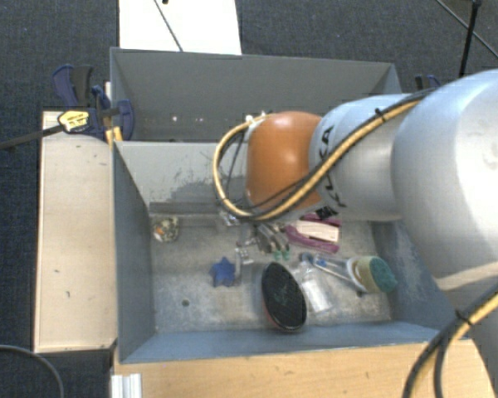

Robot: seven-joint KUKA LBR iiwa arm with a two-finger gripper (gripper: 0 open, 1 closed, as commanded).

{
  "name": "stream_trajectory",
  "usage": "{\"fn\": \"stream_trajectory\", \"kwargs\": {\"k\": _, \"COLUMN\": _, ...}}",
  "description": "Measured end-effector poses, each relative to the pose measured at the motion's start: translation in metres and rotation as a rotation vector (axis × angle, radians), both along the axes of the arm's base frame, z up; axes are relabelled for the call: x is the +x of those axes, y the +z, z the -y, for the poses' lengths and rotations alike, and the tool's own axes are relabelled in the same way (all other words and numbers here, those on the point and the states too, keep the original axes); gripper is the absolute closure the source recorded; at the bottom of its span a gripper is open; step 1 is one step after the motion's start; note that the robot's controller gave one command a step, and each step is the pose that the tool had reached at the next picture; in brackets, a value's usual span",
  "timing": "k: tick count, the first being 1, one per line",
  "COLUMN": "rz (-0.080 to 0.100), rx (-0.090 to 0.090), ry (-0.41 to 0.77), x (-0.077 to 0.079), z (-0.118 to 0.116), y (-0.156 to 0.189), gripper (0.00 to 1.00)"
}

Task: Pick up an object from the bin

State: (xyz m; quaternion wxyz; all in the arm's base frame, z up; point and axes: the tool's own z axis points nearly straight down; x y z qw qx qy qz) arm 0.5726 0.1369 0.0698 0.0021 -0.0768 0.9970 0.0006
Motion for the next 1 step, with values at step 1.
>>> {"fn": "stream_trajectory", "kwargs": {"k": 1, "rz": -0.009, "rx": -0.001, "ry": 0.02, "x": -0.0766, "z": -0.012, "y": -0.0001, "gripper": 0.0}}
